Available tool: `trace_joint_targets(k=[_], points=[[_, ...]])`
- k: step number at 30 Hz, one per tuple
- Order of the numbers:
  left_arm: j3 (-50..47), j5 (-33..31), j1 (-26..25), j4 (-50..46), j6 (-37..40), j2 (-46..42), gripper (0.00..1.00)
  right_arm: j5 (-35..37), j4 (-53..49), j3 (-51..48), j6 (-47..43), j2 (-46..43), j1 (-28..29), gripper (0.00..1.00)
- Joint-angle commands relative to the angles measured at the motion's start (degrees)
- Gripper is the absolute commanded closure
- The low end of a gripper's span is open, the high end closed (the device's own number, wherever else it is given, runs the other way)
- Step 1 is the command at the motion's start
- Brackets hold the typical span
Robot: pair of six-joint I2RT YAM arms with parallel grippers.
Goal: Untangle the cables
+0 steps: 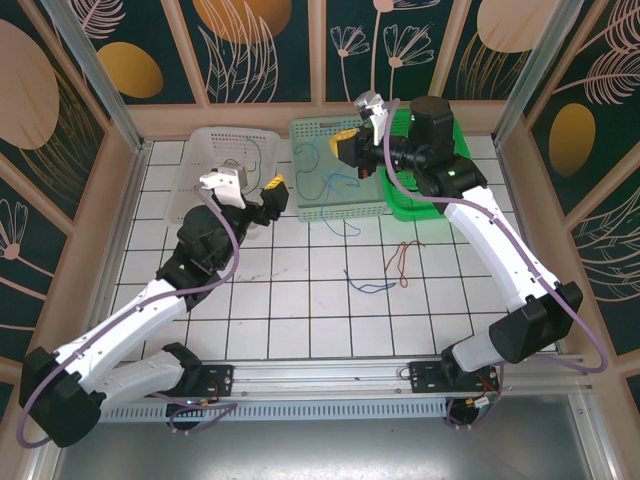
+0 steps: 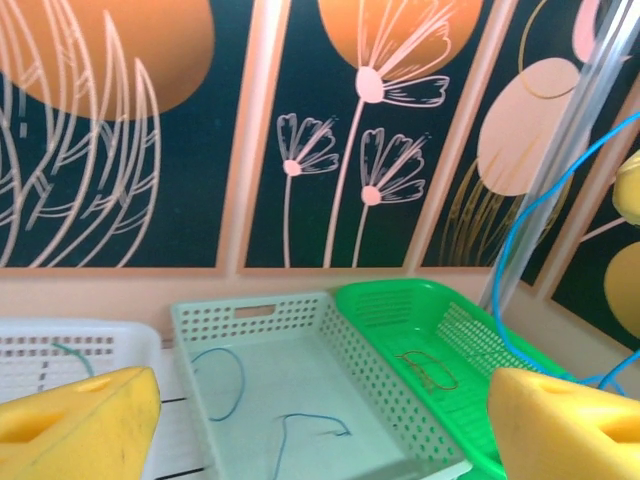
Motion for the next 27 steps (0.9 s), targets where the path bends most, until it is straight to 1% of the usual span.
trace_joint_targets(k=[1,3,6,8,16,23,24,27], points=[[1.1,4.6,0.0,7.5,-1.1,2.6,0.15,-4.1,0.2,-0.3,0.7,-1.5,0.2,1.0],[2.2,6.7,0.0,8.8,-1.0,4.3,0.16,-4.7,0.4,-0.5,0.8,-1.4,0.3,1.0],[2.3,12.6,0.0,13.0,-0.8,6.0,0.18,-5.1,0.6,-0.7,1.3,-1.3,0.3,1.0],[2.3,14.6,-0.1,15.5,-1.2,7.0,0.18,-6.1,0.9,-0.9,1.7,-1.1,0.4,1.0],[3.2,16.5,0.0,22.0,-0.8,10.8,0.21,-7.9,1.1,-1.2,1.7,-1.1,1.0,1.0],[6.7,18.3,0.0,24.8,2.9,15.1,0.23,-10.8,1.3,-2.1,1.5,-1.9,1.4,1.0],[7.0,18.4,0.1,24.9,3.4,15.4,0.24,-11.1,1.3,-2.3,1.4,-2.2,1.4,1.0],[7.6,19.2,0.5,25.3,5.0,15.8,0.31,-11.7,1.2,-2.8,1.3,-3.0,1.5,1.0]])
